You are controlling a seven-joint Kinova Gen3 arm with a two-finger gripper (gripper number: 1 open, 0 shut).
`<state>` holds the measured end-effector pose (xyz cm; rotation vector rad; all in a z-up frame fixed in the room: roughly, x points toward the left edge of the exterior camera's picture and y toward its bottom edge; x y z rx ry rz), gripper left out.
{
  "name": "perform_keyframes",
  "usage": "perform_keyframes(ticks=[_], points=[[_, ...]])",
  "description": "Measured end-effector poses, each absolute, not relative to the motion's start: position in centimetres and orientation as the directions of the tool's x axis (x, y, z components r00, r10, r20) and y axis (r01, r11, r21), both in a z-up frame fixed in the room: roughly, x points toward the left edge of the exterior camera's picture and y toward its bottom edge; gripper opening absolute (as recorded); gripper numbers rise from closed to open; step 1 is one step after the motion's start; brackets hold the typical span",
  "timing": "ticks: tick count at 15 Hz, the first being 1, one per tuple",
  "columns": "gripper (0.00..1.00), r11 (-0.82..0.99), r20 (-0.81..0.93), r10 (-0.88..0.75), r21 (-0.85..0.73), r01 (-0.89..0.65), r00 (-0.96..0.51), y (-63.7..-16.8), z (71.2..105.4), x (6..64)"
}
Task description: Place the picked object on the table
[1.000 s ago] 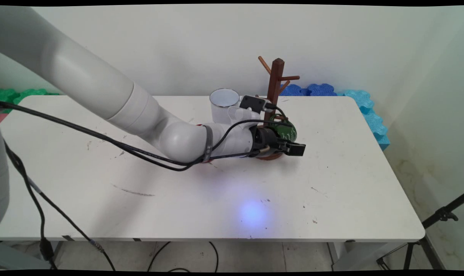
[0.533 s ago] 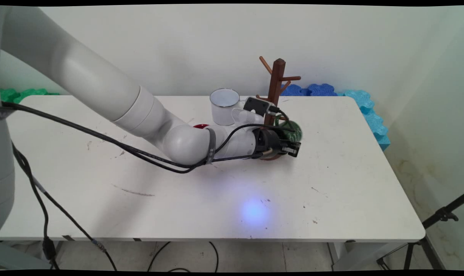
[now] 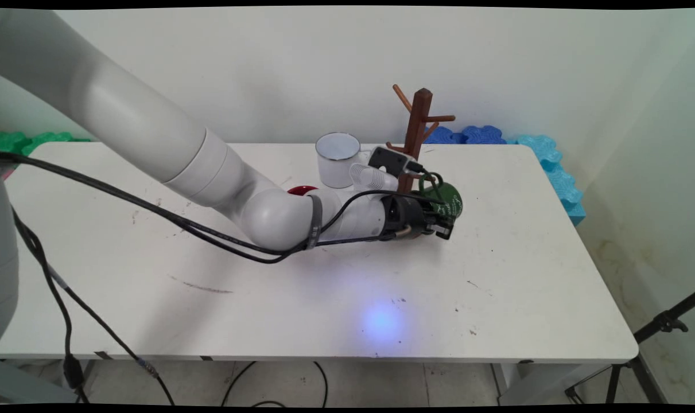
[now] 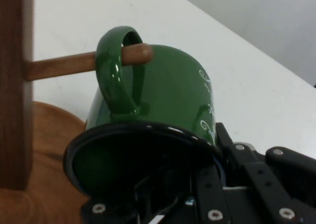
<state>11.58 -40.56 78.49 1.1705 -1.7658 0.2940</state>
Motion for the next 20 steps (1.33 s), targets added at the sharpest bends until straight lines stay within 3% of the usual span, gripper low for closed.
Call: perform_keyframes(ticks=[14,20], points=[[0.0,0.583,0.828,-0.55,0.285,-0.761,-0.111,-38.2,81.8,11.2],[0.0,0.624,0.822,-0.537,0.236,-0.745,-0.19,-36.7,84.7,12.6]])
